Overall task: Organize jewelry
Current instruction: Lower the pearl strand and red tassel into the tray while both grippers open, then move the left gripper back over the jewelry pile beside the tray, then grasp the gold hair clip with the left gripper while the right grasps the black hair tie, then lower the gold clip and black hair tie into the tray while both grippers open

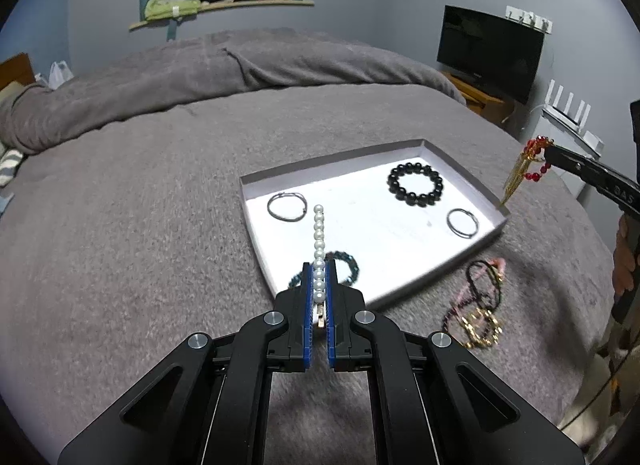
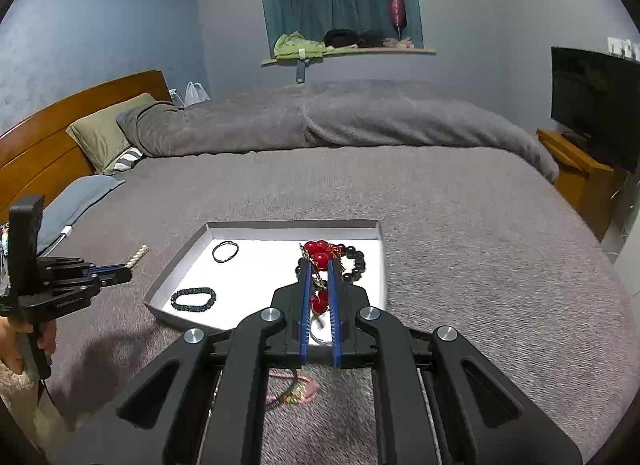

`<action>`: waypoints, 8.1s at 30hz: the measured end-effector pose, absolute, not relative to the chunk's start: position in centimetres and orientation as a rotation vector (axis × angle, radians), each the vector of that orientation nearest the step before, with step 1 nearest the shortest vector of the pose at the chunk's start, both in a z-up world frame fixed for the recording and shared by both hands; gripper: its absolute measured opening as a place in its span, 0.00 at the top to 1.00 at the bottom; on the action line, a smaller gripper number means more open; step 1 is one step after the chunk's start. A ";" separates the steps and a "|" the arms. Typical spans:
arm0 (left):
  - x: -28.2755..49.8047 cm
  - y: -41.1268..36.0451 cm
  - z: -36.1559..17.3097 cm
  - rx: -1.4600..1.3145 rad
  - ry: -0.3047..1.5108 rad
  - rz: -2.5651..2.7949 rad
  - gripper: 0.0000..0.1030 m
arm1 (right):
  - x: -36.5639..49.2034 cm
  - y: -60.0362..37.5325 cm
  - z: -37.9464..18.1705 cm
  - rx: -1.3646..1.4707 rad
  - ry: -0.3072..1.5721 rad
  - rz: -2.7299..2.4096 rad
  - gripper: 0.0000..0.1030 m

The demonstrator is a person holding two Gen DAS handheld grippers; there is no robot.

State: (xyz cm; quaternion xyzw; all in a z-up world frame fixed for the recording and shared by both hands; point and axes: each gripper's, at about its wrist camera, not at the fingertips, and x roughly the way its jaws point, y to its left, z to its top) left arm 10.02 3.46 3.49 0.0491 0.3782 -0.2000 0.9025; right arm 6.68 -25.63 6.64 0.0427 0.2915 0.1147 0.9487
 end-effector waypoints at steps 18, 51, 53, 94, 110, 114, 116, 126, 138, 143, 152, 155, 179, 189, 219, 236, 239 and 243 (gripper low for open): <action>18.5 0.0 -0.7 0.179 0.929 -0.365 0.94 | 11.7 -21.3 0.9 0.102 0.781 0.305 0.92; 15.7 2.8 0.1 0.119 0.924 -0.324 0.51 | 11.4 -23.5 0.2 0.168 0.860 0.242 0.63; 14.9 2.8 0.6 0.119 0.909 -0.319 0.44 | 10.8 -23.9 0.8 0.171 0.844 0.234 0.51; 2.1 -5.8 -1.8 0.173 0.832 -0.491 0.11 | -1.4 -31.5 -0.3 0.134 0.839 0.099 0.05; 2.6 -9.4 -3.3 0.252 0.812 -0.564 0.41 | -1.8 -32.7 -0.8 0.168 0.844 0.105 0.05; 2.3 -9.5 -3.4 0.278 0.799 -0.569 0.43 | -1.9 -32.5 -0.8 0.171 0.846 0.110 0.05; 2.1 -9.7 -3.3 0.291 0.792 -0.572 0.43 | -1.9 -32.3 -0.7 0.165 0.847 0.115 0.05; 2.1 -10.7 -3.6 0.310 0.810 -0.606 0.60 | -2.0 -31.7 -0.5 0.158 0.845 0.127 0.05; 1.5 -8.6 -1.8 0.247 0.778 -0.603 0.61 | -1.8 -30.5 -1.1 0.152 0.864 0.153 0.05; 1.3 -6.6 -1.2 0.238 0.768 -0.568 0.61 | -1.2 -29.4 -1.3 0.156 0.873 0.176 0.05; 2.4 -0.8 -1.4 0.167 0.793 -0.438 0.61 | 0.7 -25.0 -1.1 0.116 0.853 0.230 0.06; 2.7 1.2 -1.9 0.137 0.808 -0.395 0.61 | 1.1 -23.6 -1.3 0.099 0.846 0.242 0.07; 3.2 4.9 -4.3 0.096 0.841 -0.333 0.61 | 4.9 -19.0 -4.3 0.016 0.897 0.240 0.84; 3.0 5.1 -3.7 0.094 0.838 -0.329 0.61 | 2.8 -20.4 -1.9 0.016 0.833 0.252 0.88; 22.4 -3.6 0.7 0.113 0.866 -0.451 0.61 | 15.1 -17.7 -1.2 0.057 0.866 0.340 0.88; 26.5 -4.5 -3.0 0.085 0.999 -0.432 0.55 | 17.2 -17.3 -3.9 0.079 0.961 0.348 0.72; 26.1 -4.4 -2.5 0.080 0.977 -0.432 0.47 | 16.9 -17.2 -3.4 0.057 0.938 0.350 0.60; 25.6 -4.0 -1.8 0.061 0.963 -0.430 0.47 | 16.0 -17.3 -2.5 0.026 0.914 0.345 0.55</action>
